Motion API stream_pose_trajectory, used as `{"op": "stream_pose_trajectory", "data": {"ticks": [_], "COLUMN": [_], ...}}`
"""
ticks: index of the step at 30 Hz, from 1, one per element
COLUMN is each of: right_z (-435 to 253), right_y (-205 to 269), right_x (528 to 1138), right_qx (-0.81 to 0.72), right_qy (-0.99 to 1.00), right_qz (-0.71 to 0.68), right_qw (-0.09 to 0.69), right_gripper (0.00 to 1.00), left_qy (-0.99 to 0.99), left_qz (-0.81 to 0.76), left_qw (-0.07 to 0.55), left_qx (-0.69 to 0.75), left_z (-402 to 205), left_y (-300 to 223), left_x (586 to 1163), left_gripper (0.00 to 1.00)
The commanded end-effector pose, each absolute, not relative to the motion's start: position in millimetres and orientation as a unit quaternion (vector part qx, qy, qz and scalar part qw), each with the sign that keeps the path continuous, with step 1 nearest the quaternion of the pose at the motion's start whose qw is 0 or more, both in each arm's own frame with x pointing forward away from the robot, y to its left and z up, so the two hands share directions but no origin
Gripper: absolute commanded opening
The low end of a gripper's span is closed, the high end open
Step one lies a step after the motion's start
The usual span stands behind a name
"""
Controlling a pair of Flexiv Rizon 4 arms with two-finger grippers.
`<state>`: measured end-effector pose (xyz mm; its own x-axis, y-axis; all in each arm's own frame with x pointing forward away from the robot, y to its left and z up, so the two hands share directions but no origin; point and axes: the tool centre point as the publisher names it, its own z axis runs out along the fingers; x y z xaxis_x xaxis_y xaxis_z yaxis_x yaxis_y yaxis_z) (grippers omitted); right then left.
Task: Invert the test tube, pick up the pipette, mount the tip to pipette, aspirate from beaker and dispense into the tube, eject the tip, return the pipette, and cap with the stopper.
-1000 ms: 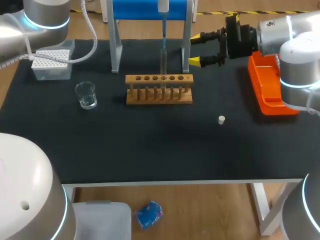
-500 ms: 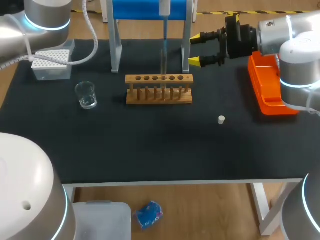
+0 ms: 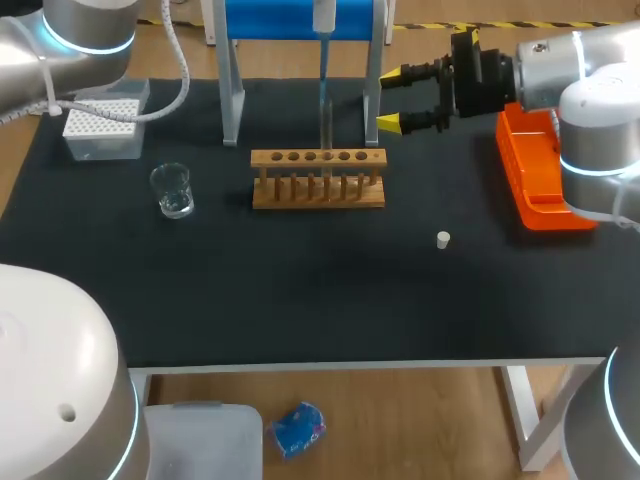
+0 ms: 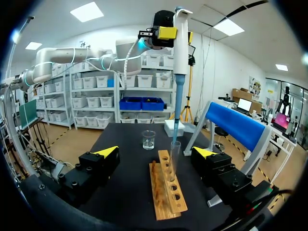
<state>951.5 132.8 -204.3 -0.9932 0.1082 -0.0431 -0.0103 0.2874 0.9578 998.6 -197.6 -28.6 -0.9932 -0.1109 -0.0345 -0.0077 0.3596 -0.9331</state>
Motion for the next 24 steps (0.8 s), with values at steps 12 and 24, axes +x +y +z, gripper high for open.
{"op": "stream_pose_trajectory", "data": {"ticks": [12, 24], "right_z": [-204.8, -204.8], "right_y": [132.8, 132.8], "right_x": [951.5, 951.5], "right_qx": [0.030, 0.030], "right_qy": [0.801, 0.801], "right_qz": [0.596, 0.596], "right_qw": [0.050, 0.050], "right_gripper": [1.00, 1.00], "left_qy": [0.801, 0.803], "left_qz": [-0.595, -0.593], "left_qw": [0.055, 0.052], "left_qx": [-0.035, -0.038], "left_z": [-28.0, -33.7], "left_y": [-199.5, -199.1], "left_x": [999.3, 998.4], "left_gripper": [0.00, 0.00]}}
